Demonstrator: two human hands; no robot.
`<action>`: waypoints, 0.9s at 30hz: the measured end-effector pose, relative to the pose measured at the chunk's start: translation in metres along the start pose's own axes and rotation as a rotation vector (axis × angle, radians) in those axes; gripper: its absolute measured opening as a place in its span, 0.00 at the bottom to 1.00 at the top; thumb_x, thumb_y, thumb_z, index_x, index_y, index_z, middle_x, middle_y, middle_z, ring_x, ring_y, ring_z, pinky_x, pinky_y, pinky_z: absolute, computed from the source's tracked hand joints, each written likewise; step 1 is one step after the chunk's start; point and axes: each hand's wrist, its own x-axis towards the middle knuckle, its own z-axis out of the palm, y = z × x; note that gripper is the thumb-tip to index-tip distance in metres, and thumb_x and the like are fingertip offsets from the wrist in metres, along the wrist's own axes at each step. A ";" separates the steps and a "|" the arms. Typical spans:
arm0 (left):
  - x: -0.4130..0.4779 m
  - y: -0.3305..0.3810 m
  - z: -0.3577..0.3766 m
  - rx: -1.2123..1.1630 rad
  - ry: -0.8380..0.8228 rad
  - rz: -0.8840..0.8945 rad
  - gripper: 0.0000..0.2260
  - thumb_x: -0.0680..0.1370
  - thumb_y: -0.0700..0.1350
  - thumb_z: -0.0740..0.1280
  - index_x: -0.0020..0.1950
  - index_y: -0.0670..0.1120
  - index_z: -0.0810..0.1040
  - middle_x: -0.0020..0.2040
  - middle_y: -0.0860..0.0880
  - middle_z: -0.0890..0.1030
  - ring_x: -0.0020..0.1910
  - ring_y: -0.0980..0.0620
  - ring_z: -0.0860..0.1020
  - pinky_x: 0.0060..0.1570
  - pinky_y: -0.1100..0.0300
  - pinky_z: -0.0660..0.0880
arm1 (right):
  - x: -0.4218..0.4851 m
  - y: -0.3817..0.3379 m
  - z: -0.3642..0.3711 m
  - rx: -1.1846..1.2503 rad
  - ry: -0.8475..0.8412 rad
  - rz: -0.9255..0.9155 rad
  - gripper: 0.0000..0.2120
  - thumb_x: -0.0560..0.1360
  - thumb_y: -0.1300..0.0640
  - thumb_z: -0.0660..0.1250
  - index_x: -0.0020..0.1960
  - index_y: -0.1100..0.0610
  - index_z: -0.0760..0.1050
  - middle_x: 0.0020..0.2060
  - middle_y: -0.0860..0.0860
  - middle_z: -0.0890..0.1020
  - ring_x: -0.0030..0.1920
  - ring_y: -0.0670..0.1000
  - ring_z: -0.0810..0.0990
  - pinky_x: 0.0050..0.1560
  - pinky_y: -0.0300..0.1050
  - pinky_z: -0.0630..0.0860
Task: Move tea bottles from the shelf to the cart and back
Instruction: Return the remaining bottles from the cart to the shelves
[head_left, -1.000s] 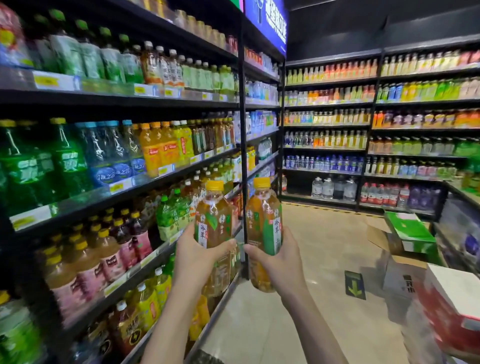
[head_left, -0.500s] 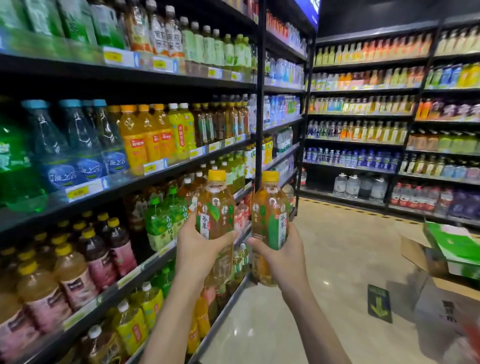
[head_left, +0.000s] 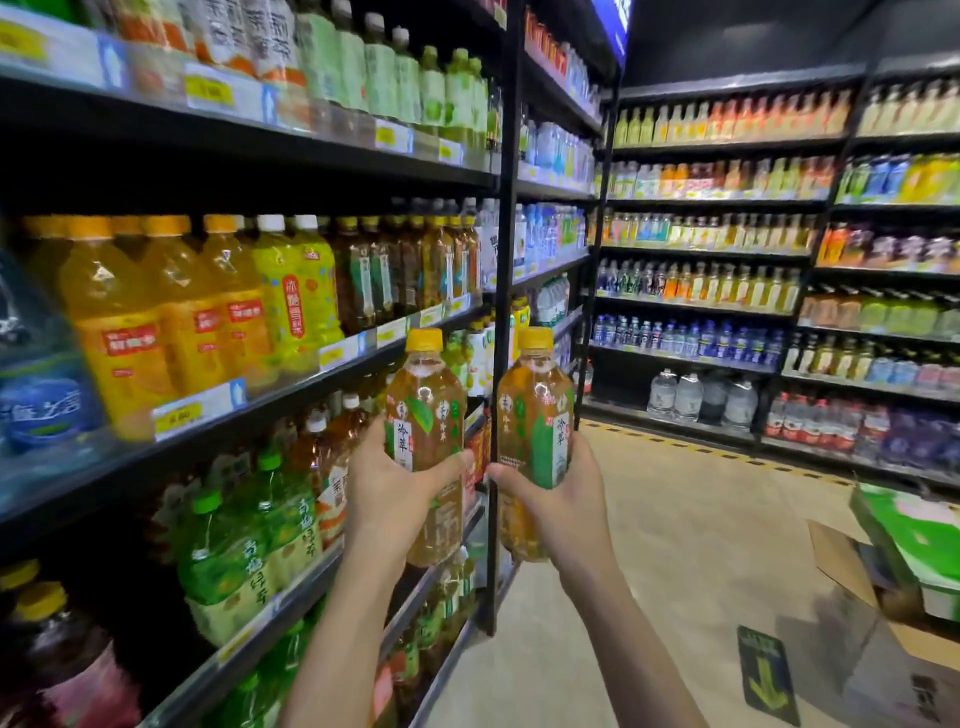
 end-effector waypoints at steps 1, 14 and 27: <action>0.011 -0.004 0.004 0.002 -0.003 0.005 0.28 0.61 0.49 0.84 0.57 0.51 0.78 0.50 0.53 0.84 0.50 0.51 0.83 0.54 0.44 0.80 | 0.011 0.006 0.003 0.005 -0.002 0.003 0.24 0.66 0.60 0.81 0.56 0.47 0.74 0.49 0.43 0.84 0.49 0.41 0.84 0.54 0.46 0.81; 0.146 -0.019 0.070 0.076 0.156 0.066 0.21 0.64 0.45 0.83 0.51 0.53 0.79 0.43 0.57 0.85 0.40 0.64 0.82 0.40 0.64 0.75 | 0.181 0.076 0.043 0.010 -0.164 0.012 0.35 0.62 0.43 0.81 0.65 0.50 0.73 0.56 0.45 0.83 0.56 0.46 0.82 0.60 0.54 0.79; 0.251 0.016 0.151 0.184 0.483 0.111 0.22 0.65 0.44 0.83 0.47 0.58 0.73 0.46 0.57 0.82 0.45 0.61 0.81 0.42 0.63 0.76 | 0.360 0.109 0.064 0.157 -0.532 -0.064 0.24 0.66 0.56 0.81 0.57 0.48 0.74 0.48 0.42 0.84 0.46 0.37 0.82 0.47 0.35 0.78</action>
